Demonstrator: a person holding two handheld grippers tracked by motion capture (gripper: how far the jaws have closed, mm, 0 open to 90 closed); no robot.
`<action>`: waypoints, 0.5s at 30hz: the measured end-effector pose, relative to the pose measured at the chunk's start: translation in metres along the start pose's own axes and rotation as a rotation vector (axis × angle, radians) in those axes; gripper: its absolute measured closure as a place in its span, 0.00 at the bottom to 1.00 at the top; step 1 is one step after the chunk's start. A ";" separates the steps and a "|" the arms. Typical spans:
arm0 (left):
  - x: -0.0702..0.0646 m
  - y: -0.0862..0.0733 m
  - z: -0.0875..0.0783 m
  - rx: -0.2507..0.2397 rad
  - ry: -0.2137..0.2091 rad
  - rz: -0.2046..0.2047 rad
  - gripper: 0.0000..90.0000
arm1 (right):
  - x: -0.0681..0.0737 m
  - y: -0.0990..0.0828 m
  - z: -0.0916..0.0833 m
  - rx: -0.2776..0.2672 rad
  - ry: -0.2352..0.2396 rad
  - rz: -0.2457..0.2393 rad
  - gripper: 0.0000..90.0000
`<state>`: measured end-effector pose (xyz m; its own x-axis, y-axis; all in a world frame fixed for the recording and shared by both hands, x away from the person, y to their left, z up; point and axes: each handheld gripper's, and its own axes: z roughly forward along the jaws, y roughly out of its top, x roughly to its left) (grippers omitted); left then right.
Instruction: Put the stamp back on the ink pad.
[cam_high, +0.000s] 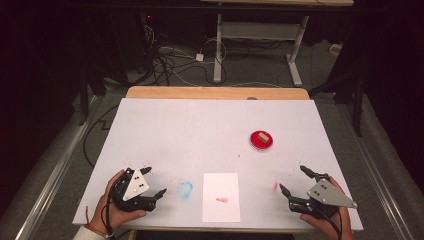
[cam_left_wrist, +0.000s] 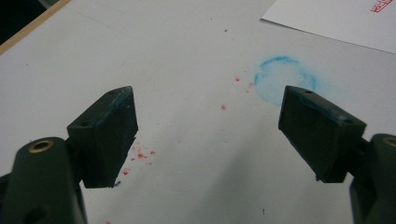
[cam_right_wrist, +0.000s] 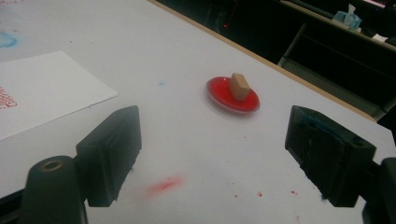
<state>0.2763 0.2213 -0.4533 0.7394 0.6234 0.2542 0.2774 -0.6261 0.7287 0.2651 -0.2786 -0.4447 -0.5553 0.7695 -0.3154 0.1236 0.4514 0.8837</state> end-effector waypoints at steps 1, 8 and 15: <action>0.000 0.000 0.000 -0.001 0.000 -0.002 0.21 | 0.000 0.000 0.000 0.000 0.001 0.003 0.21; 0.001 -0.001 0.001 0.004 0.000 -0.005 0.21 | 0.001 0.001 0.002 0.003 0.004 0.000 0.21; 0.002 0.001 0.004 0.013 0.001 -0.007 0.21 | -0.001 -0.001 0.002 0.001 0.005 0.010 0.21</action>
<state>0.2801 0.2200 -0.4551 0.7367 0.6283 0.2500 0.2905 -0.6279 0.7220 0.2668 -0.2788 -0.4454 -0.5584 0.7717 -0.3045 0.1298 0.4438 0.8867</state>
